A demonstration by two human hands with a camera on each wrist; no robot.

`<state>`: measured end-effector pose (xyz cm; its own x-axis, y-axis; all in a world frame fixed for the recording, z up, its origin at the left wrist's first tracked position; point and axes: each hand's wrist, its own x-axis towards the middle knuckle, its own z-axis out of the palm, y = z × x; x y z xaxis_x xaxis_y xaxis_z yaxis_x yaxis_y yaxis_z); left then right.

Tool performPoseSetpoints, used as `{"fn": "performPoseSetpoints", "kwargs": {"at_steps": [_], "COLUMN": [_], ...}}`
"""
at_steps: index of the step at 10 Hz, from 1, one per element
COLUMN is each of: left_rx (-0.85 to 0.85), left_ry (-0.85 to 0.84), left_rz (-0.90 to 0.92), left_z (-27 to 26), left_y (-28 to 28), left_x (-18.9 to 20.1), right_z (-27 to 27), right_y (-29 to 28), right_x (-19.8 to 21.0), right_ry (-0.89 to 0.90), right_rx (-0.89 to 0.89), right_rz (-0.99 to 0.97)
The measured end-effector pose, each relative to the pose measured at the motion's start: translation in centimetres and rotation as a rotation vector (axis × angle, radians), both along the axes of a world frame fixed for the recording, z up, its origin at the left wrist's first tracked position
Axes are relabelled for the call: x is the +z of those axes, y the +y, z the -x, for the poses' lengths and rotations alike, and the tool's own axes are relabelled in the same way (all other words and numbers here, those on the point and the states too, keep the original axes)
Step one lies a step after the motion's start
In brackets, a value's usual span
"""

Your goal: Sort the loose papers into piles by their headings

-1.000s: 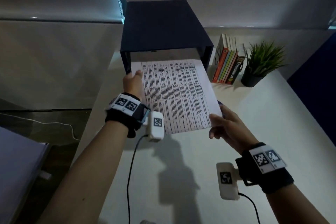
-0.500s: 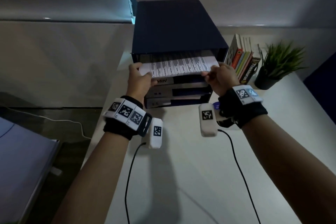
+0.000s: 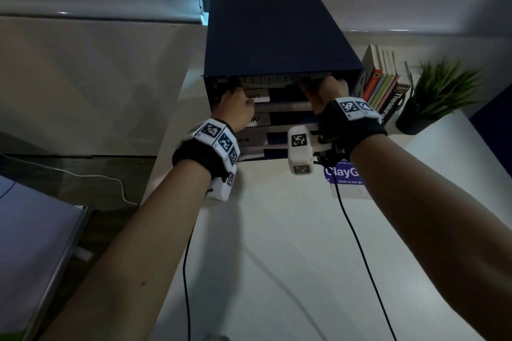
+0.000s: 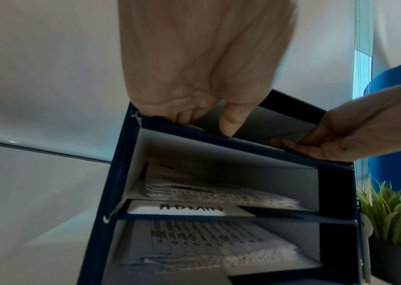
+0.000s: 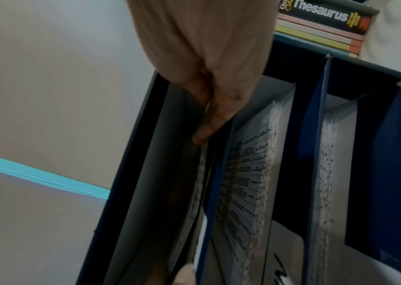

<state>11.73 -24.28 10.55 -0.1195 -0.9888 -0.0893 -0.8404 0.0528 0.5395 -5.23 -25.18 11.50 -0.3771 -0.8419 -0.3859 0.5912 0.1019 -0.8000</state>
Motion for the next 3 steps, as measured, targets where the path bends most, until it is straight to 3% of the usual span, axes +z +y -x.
{"fn": "performPoseSetpoints", "kwargs": {"at_steps": [2,3], "left_rx": [-0.044,-0.055], "left_ry": [-0.265,-0.233], "left_rz": [0.093,0.136], "left_z": [0.2,-0.1], "left_y": [0.9,3.5], "left_x": [-1.1,-2.2], "right_z": [0.2,0.7], "right_y": [2.3,6.1], "right_x": [0.2,-0.5], "right_ry": [0.152,0.325], "right_rx": [0.024,0.146], "right_rz": [0.053,0.03]}}
